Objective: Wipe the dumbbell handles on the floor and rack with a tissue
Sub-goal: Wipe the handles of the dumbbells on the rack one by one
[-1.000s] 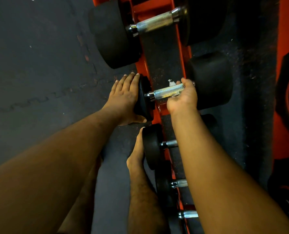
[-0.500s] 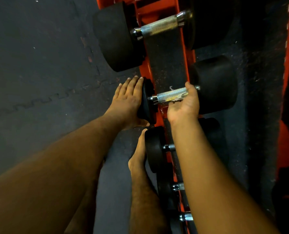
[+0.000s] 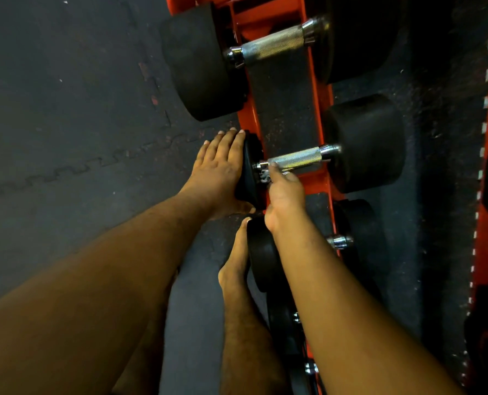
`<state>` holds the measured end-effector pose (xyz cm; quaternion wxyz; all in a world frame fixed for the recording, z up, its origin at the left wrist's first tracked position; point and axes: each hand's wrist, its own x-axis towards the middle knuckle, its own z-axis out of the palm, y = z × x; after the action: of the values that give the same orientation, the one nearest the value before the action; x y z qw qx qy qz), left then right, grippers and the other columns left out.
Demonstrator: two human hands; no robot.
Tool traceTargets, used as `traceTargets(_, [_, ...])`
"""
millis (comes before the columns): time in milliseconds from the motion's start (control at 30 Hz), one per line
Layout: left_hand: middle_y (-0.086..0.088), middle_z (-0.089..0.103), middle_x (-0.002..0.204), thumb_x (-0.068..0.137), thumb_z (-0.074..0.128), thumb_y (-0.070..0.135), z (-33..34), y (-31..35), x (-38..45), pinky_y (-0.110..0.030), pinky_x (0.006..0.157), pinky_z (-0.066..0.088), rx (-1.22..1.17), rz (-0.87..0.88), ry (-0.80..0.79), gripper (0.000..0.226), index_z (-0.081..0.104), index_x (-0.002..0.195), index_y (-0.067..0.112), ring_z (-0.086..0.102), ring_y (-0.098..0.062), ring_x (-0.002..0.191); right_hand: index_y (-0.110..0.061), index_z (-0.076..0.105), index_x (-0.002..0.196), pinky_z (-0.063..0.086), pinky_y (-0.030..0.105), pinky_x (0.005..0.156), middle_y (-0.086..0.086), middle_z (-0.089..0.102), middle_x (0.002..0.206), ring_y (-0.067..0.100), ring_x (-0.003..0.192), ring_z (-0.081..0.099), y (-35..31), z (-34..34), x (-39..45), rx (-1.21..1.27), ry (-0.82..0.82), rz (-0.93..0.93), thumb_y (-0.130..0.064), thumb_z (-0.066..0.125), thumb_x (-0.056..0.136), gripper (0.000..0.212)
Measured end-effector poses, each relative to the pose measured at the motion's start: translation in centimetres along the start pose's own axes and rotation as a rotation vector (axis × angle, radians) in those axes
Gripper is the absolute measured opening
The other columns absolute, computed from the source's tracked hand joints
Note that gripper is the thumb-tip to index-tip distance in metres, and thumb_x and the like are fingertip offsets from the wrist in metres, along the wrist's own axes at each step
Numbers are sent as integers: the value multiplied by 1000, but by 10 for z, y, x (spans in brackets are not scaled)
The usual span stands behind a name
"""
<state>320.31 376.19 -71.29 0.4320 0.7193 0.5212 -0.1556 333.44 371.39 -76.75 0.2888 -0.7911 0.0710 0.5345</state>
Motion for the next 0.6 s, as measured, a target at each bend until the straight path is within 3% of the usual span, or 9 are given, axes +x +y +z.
traceTargets(100, [-11,-7,169,58,89,62,3,-1,1,-42,122,-10,-25,-7,16,152,-11,159,11,-10,-29,155,-15,66,96,57,42,87,5,72,91,19,83,68,-2,-2,-19,-102,61,-147,-21,54,103,15])
traceTargets(233, [-11,-5,169,57,89,64,4,0,0,-43,123,-8,17,7,38,152,-10,160,10,-8,-29,156,-22,70,98,56,44,94,0,74,97,17,95,70,3,-15,-46,-292,-31,-355,-12,52,100,21])
traceTargets(300, [-11,-6,169,57,89,64,3,1,-1,-42,123,-9,18,-4,32,152,-10,160,10,-9,-29,156,-16,73,111,55,34,95,1,74,104,13,101,68,-9,-23,-53,-417,-84,-513,-13,53,100,23])
traceTargets(367, [-10,-7,169,58,88,64,2,1,-1,-42,123,-9,15,1,24,152,-11,159,11,-10,-28,155,-11,67,127,53,22,93,4,72,117,10,106,65,-35,-26,-51,-659,-28,-763,-14,52,101,30])
traceTargets(467, [-10,-9,169,59,88,63,1,1,-2,-42,123,-11,-2,6,17,151,-12,160,11,-12,-28,155,-10,62,133,43,42,111,13,66,131,25,123,61,-56,-19,-23,-1129,-58,-1105,-4,48,97,39])
traceTargets(533, [-10,-9,169,59,88,62,1,2,-1,-41,121,-12,-6,-11,8,150,-12,159,11,-13,-28,155,-11,61,134,29,50,120,13,63,135,28,131,55,-49,-19,-3,-1467,-147,-1161,-2,48,94,43])
traceTargets(600, [-10,-9,169,60,88,62,0,3,-2,-39,120,-14,-4,-14,6,150,-13,159,11,-13,-28,155,-10,57,138,19,49,123,10,59,142,25,141,45,-35,-31,2,-1598,-174,-1216,-3,46,93,47])
